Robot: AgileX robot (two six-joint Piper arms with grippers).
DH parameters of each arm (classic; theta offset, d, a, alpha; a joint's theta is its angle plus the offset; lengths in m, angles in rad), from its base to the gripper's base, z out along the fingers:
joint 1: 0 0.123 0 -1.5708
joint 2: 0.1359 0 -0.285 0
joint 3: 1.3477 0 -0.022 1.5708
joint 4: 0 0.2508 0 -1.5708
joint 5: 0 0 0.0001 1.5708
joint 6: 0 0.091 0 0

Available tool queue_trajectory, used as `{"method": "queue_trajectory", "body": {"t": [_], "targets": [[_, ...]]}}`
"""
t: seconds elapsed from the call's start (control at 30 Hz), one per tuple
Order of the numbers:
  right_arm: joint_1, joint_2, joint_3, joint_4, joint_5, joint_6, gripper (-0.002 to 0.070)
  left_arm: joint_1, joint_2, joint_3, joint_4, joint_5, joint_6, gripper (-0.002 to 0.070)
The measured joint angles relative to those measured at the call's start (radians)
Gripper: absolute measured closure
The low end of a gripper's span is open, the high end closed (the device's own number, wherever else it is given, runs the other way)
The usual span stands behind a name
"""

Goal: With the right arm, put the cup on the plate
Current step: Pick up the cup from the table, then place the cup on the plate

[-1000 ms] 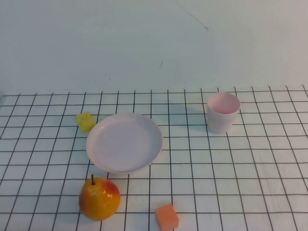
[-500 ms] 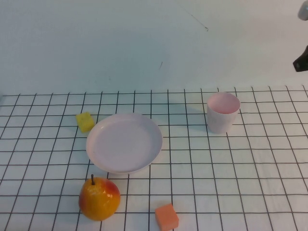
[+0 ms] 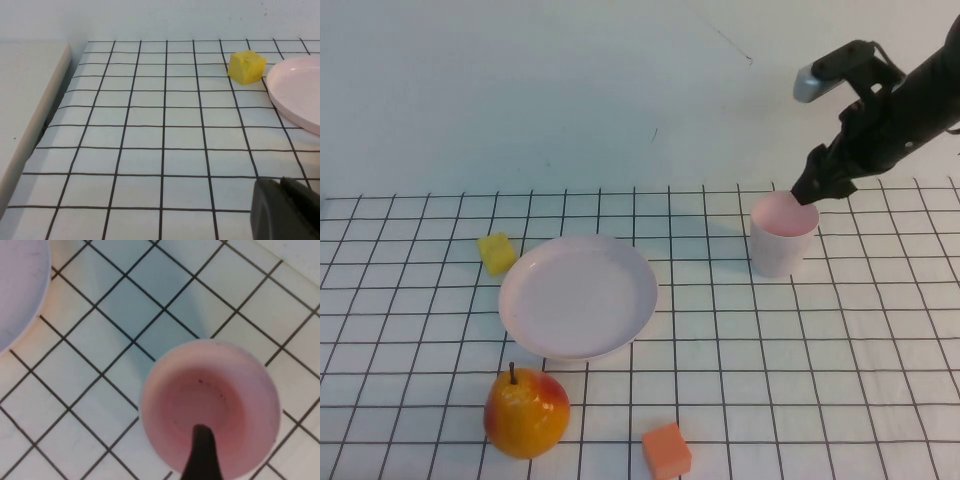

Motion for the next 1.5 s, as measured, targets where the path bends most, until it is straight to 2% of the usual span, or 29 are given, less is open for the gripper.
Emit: {"method": "queue_trajectory", "body": {"t": [0.17,0.27,0.37,0.5,0.6,0.8,0.97,1.2,1.5], "targets": [[0.006,0.082,-0.025,-0.015,-0.012,0.000,0.0170,0.000,0.000,0.000,0.000,0.000,0.000,0.0678],[0.006,0.119,-0.030,-0.019,-0.018,0.000,0.0202,0.000,0.000,0.000,0.000,0.000,0.000,0.0678],[0.006,0.142,-0.032,-0.021,-0.020,-0.001,0.0318,0.000,0.000,0.000,0.000,0.000,0.000,0.0678],[0.006,0.154,-0.048,-0.021,-0.022,-0.001,0.0566,0.000,0.000,0.000,0.000,0.000,0.000,0.0678],[0.007,0.154,-0.067,-0.021,-0.019,-0.001,0.0643,0.000,0.000,0.000,0.000,0.000,0.000,0.0678],[0.045,0.157,-0.182,0.018,0.031,-0.002,0.0654,0.000,0.000,0.000,0.000,0.000,0.000,0.0678],[0.175,0.157,-0.263,0.042,0.008,-0.005,0.0655,0.000,0.000,0.000,0.000,0.000,0.000,0.0678],[0.357,0.193,-0.271,0.042,-0.136,-0.027,0.0655,0.000,0.000,0.000,0.000,0.000,0.000,0.0678],[0.401,0.290,-0.271,0.042,-0.163,-0.030,0.0655,0.000,0.000,0.000,0.000,0.000,0.000,0.0678]]}}
